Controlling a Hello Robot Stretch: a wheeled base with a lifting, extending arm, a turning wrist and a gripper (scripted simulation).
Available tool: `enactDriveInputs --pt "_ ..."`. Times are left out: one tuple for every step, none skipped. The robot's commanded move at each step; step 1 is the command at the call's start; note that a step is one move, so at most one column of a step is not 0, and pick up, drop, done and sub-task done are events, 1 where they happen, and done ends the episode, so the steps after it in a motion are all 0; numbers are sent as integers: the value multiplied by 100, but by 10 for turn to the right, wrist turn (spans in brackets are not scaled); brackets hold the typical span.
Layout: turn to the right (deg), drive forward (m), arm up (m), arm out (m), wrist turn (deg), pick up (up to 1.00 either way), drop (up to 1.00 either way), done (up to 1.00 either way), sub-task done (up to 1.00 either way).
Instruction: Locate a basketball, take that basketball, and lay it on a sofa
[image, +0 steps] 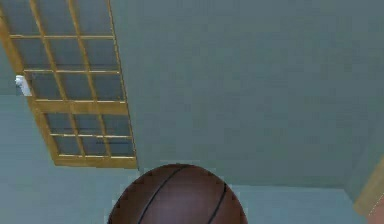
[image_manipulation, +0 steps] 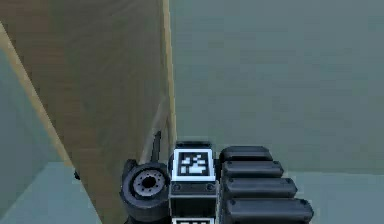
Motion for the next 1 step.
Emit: enactDriveInputs --pt "0 55 0 0 0 0 0 0 0"
